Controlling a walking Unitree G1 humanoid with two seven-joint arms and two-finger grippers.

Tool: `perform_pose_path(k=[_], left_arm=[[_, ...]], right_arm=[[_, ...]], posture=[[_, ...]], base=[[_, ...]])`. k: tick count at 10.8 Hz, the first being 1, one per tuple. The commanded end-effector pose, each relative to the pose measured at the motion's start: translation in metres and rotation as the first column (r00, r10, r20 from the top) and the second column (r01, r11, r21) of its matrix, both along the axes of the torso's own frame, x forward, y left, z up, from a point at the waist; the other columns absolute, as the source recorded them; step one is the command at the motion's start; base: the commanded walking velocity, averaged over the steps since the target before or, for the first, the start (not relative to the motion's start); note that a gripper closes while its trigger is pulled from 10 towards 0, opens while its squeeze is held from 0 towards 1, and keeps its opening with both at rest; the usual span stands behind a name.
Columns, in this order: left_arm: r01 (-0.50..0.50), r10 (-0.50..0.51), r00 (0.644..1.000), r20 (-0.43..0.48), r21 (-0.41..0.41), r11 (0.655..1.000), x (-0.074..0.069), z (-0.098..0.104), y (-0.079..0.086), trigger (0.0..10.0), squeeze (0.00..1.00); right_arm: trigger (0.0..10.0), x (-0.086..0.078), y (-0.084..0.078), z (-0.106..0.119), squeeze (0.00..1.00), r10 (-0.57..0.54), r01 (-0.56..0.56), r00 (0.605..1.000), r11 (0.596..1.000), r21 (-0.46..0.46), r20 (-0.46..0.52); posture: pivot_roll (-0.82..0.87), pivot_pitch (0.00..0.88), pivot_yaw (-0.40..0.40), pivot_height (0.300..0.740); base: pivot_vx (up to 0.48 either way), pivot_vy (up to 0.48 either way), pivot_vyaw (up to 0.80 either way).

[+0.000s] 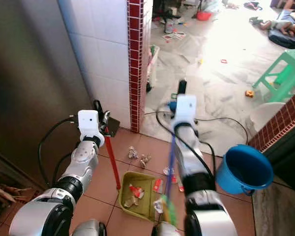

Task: Sweep floor

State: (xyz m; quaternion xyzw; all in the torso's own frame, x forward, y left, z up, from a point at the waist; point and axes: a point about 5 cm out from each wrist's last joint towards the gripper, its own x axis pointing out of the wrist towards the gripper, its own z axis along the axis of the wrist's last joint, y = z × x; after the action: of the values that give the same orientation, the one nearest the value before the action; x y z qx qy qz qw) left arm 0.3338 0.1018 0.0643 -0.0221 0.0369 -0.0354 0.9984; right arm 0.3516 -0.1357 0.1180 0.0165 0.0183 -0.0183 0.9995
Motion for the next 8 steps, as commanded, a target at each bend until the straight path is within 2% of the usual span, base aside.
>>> perform_pose_path(k=[1,3,5,6,8], left_arm=[[0.017,-0.018,0.998,-0.053,-0.017,1.000,-0.003,-0.007,-0.006,10.0,0.00],[0.017,-0.018,0.998,-0.060,-0.018,1.000,-0.003,-0.008,-0.006,10.0,0.00],[-0.006,0.003,0.998,-0.066,-0.036,0.999,0.002,-0.003,-0.003,10.0,0.00],[0.020,-0.022,0.999,-0.037,-0.045,0.999,0.005,0.004,-0.002,10.0,0.00],[0.035,-0.033,0.999,0.031,-0.046,0.998,0.002,0.012,0.005,10.0,0.00]], right_arm=[[10.0,0.007,0.002,0.020,0.00,0.003,-0.010,0.997,0.997,0.082,0.080],[10.0,0.011,0.004,0.035,0.00,0.024,-0.043,0.991,0.988,0.145,0.129],[10.0,0.014,0.001,0.045,0.00,0.042,-0.062,0.983,0.992,0.109,0.177],[10.0,0.012,-0.002,0.054,0.00,0.083,-0.096,0.969,0.994,0.047,0.233],[10.0,0.008,-0.004,0.059,0.00,0.120,-0.131,0.955,0.991,0.025,0.272]], posture=[[-0.07,0.000,-0.040,0.740],[-0.07,0.000,-0.039,0.740],[-0.07,0.000,-0.033,0.740],[-0.07,0.000,-0.027,0.740],[-0.06,0.000,-0.025,0.740]], base=[[0.000,0.000,0.00],[0.000,0.000,0.00],[0.000,0.000,0.00],[0.000,0.000,0.00],[0.000,0.000,0.00]])
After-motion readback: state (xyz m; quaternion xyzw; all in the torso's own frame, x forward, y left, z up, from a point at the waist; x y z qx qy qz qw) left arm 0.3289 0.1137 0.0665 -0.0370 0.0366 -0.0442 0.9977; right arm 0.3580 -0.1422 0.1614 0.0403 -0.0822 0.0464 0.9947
